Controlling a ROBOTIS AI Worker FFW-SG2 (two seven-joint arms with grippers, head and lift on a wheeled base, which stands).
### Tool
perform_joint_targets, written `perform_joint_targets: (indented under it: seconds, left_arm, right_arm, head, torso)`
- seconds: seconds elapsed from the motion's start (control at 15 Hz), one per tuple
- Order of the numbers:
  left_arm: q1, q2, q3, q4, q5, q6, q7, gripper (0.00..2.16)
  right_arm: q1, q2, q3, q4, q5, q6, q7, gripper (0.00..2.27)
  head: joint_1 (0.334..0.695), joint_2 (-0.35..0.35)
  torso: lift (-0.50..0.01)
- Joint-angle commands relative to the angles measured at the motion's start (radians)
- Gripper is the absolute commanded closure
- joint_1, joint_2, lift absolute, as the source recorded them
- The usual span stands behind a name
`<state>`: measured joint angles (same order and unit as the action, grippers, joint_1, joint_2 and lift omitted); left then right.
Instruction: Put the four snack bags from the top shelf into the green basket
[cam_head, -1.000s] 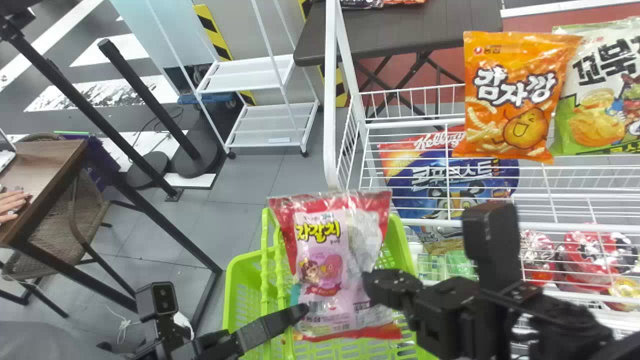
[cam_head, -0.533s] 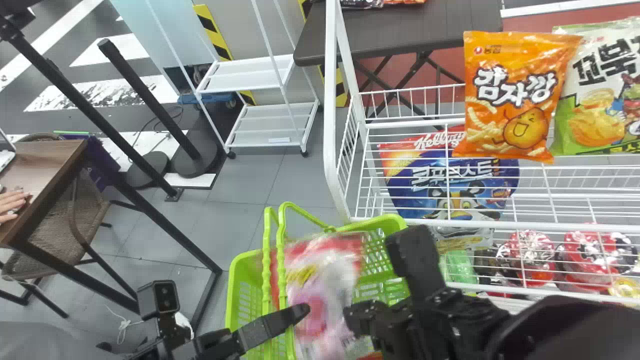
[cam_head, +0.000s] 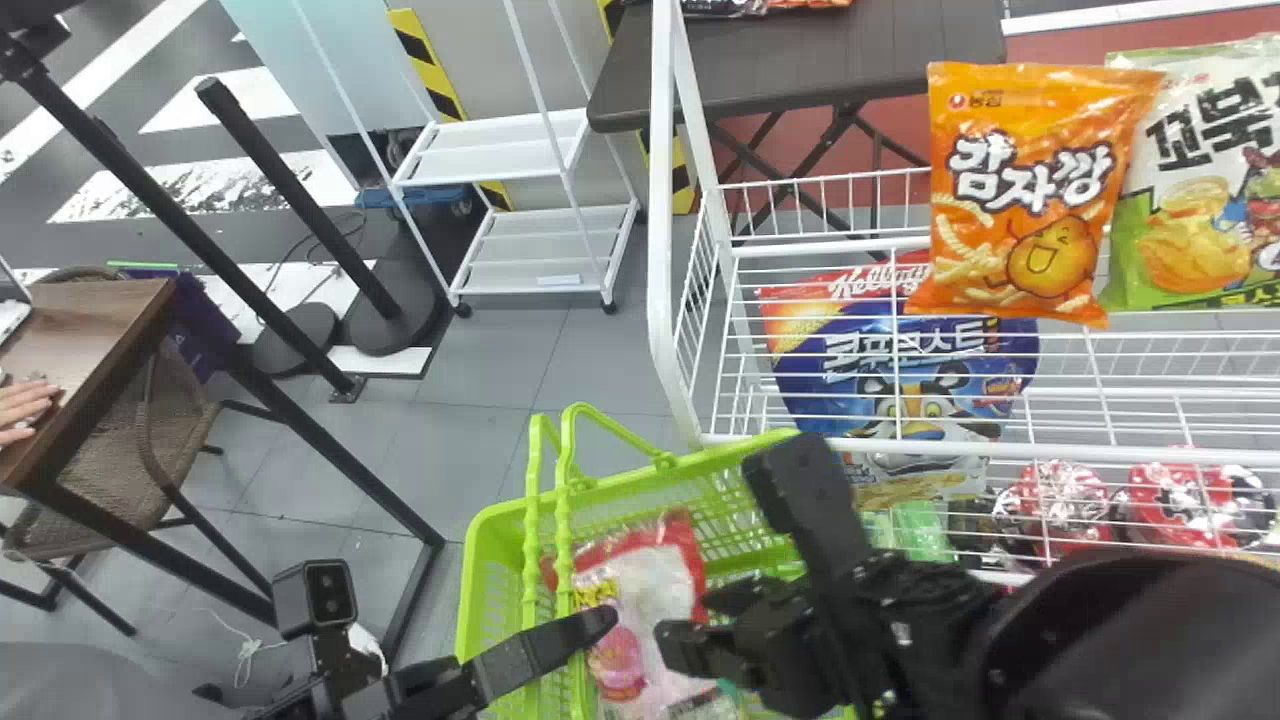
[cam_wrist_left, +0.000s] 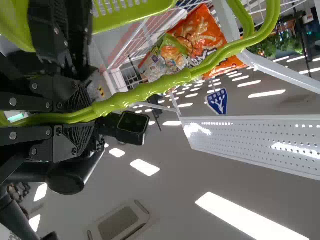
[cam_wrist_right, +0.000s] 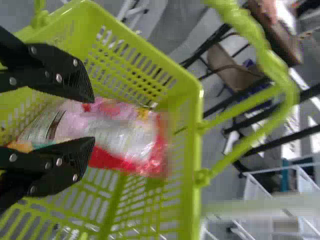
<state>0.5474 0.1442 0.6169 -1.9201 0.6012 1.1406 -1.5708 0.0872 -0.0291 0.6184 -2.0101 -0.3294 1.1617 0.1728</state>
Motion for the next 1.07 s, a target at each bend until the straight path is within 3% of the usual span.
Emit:
perform_joint_targets:
  seconds: [0.0,0.13,0.4,0.47,0.73,1.0]
  left_arm:
    - [0.0,0.0,0.001,0.001,0.0,0.0,-0.01,2.15]
    - [-0.001,0.0,0.001,0.001,0.0,0.0,-0.01,2.15]
    - [-0.006,-0.003,-0.002,0.006,0.0,0.0,-0.01,2.15]
    - [-0.009,-0.003,-0.002,0.012,0.0,-0.003,-0.01,2.15]
    - [-0.02,-0.005,0.0,0.029,-0.003,-0.003,-0.01,2.15]
    - [-0.034,-0.008,-0.005,0.053,-0.008,-0.003,-0.01,2.15]
  right_arm:
    - [0.055,-0.041,-0.143,-0.137,-0.074,0.016,0.013,0.04]
    - [0.114,-0.066,-0.292,-0.259,-0.051,0.003,0.004,0.05]
    - [0.063,-0.064,-0.482,-0.203,0.089,-0.184,-0.012,0.05]
    - [0.029,-0.063,-0.493,-0.151,0.128,-0.236,-0.013,0.05]
    - [-0.136,-0.063,-0.486,0.137,0.174,-0.463,-0.035,0.05]
    - [-0.297,-0.043,-0.413,0.439,0.193,-0.613,-0.078,0.08]
  head:
    - [0.695,0.35]
    - [0.695,0.35]
    - [0.695,0.35]
    - [0.695,0.345]
    - [0.695,0.197]
    - [0.695,0.18]
  torso:
    - [0.0]
    - [0.0]
    - [0.0]
    - [0.0]
    - [0.0]
    - [0.0]
